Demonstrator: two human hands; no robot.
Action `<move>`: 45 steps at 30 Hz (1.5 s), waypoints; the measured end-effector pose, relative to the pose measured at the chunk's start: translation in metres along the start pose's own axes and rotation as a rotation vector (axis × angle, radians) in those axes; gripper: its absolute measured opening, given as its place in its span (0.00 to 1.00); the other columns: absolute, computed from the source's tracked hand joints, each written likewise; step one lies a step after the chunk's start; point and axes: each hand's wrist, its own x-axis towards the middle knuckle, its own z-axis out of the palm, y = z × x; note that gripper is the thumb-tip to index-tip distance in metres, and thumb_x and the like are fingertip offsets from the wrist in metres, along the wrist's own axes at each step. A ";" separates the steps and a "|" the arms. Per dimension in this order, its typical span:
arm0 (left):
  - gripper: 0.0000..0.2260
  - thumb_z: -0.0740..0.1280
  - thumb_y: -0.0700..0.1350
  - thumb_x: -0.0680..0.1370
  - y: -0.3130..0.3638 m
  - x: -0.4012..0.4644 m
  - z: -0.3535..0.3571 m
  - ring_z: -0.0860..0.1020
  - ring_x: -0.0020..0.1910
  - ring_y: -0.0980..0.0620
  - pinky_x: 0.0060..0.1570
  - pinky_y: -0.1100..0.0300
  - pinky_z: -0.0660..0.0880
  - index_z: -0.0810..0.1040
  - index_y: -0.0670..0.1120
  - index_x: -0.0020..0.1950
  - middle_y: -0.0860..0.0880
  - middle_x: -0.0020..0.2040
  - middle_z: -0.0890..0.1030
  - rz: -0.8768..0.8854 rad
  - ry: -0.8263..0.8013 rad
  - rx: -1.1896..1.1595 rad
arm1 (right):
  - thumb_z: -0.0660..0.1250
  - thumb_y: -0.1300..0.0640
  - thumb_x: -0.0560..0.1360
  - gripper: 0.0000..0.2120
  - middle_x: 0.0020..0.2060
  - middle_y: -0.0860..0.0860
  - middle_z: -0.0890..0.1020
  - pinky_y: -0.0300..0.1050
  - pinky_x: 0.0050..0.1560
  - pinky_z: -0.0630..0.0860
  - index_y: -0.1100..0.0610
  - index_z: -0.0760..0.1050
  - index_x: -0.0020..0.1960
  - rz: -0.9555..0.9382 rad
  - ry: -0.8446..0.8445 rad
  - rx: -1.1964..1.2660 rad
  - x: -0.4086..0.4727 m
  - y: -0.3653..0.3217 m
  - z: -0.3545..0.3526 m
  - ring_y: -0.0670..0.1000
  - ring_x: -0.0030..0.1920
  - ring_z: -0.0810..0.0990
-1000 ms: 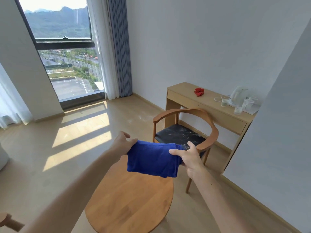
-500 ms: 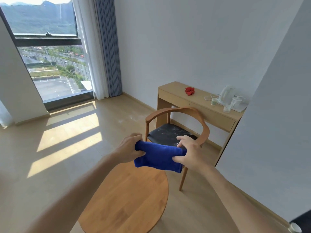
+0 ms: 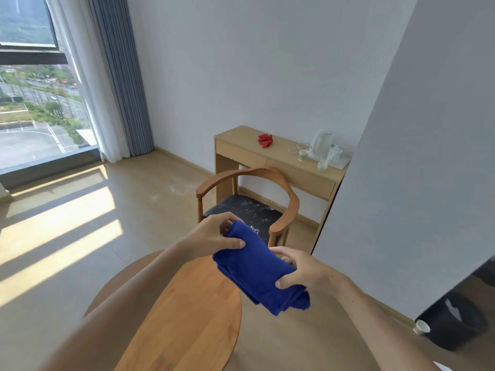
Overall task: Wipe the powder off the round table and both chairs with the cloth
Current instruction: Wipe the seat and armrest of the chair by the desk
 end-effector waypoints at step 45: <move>0.24 0.61 0.57 0.79 -0.206 0.553 -0.017 0.76 0.55 0.54 0.53 0.56 0.77 0.62 0.54 0.73 0.55 0.55 0.77 -0.600 0.312 -0.268 | 0.72 0.61 0.74 0.24 0.54 0.48 0.82 0.48 0.49 0.82 0.45 0.69 0.65 0.076 0.115 0.370 0.458 0.121 -0.374 0.50 0.52 0.83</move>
